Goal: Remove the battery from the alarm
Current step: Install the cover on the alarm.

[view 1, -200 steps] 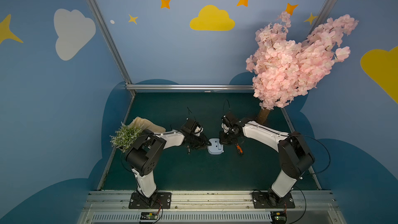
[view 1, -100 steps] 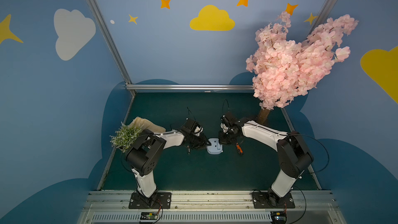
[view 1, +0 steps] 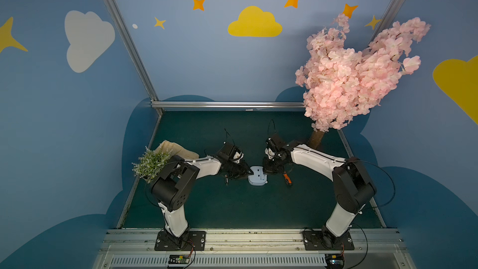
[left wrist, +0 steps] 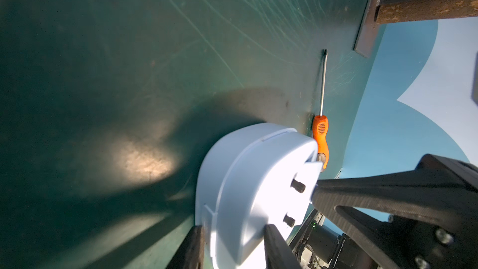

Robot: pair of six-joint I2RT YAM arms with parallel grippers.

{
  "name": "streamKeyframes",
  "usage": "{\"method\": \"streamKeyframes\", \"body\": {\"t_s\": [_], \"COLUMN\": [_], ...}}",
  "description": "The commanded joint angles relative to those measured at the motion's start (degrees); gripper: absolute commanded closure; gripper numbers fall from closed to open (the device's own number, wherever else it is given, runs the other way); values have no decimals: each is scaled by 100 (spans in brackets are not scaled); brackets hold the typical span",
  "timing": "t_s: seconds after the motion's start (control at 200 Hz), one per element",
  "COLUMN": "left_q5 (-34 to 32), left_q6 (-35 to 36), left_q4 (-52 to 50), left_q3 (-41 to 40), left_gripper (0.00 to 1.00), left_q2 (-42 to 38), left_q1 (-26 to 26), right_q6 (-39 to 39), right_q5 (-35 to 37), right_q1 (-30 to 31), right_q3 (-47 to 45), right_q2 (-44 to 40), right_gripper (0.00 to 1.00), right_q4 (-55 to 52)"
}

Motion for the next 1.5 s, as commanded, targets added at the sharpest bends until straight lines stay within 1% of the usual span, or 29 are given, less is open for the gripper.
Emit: {"method": "streamKeyframes", "body": {"t_s": [0.0,0.38,0.631,0.981,1.121,1.382,1.497], "left_q5": [117,143,143,152,154,160,160], "left_q6": [13,13,-8,-33,-36,-35,-34], "left_q4": [15,5,33,59,66,77,94], "left_q3": [-46,-24,-46,-63,-58,-85,-111], "left_gripper": [59,60,60,60,60,59,60], "left_q2": [-72,-74,-71,-79,-86,-114,-127], "left_q1": [-15,-20,-15,-15,-15,-15,-15], "right_q6": [99,101,49,-168,-232,-276,-294], "right_q5": [-231,-372,-14,335,471,774,876], "right_q1": [-31,-76,-7,106,159,292,337], "right_q3": [163,180,105,395,521,687,722], "right_q2": [101,232,341,508,618,753,815], "right_gripper": [100,100,100,100,92,87,87], "right_q4": [-41,-3,-16,-442,-639,-916,-994]}}
